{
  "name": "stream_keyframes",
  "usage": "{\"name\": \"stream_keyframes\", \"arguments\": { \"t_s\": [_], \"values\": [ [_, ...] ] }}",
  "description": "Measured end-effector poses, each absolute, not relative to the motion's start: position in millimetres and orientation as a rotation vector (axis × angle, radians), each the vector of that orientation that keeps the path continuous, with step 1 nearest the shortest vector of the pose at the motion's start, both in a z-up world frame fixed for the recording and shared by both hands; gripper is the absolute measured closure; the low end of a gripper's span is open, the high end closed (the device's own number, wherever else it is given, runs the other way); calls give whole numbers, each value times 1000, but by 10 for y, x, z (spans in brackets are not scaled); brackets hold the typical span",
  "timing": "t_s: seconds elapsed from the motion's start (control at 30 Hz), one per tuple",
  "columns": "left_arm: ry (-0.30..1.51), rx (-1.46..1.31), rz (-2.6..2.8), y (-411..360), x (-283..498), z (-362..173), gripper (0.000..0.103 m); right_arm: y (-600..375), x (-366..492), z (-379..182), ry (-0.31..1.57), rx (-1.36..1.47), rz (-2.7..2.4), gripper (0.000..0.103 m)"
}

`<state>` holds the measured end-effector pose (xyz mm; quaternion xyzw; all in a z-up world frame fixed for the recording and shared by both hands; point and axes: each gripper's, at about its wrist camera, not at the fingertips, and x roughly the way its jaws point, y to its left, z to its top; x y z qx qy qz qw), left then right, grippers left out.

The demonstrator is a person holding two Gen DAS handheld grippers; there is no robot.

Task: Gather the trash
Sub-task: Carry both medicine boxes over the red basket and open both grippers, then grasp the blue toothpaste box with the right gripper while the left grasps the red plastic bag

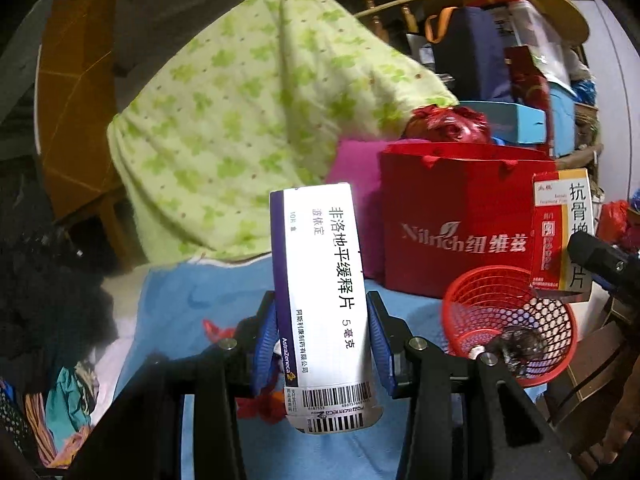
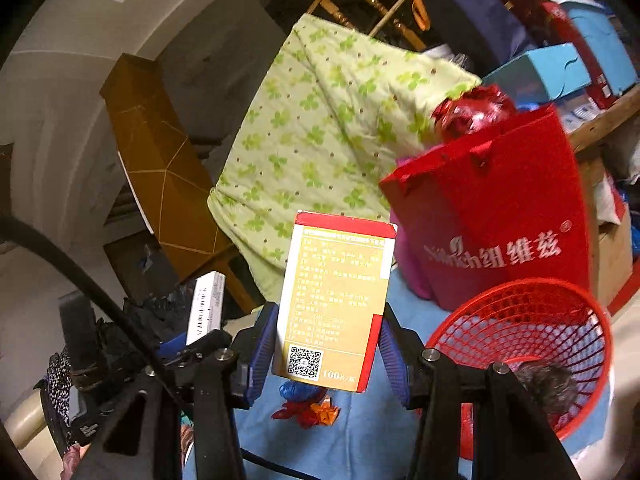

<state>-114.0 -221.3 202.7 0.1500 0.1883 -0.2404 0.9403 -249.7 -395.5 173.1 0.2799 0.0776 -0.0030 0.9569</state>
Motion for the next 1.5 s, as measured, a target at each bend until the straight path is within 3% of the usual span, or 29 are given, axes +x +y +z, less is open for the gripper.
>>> {"name": "stream_keyframes", "arguments": {
  "t_s": [0.4, 0.87, 1.0, 1.27, 1.5],
  "values": [
    [433, 356, -637, -2829, -1266, 1868, 58, -4494, -2882, 1536, 145, 644, -139, 51],
    [632, 396, -882, -3716, -1200, 1287, 57, -5135, -2959, 825, 261, 824, -239, 49],
    [658, 431, -882, -3885, -1167, 1127, 45, -5260, -2901, 616, 305, 902, -229, 49],
    [653, 429, -853, -3569, -1145, 1144, 39, -5210, -2938, 724, 264, 878, -210, 47],
    [661, 391, -716, -2672, -922, 1075, 38, -4861, -2800, 1095, 238, 777, -128, 47]
  ]
}}
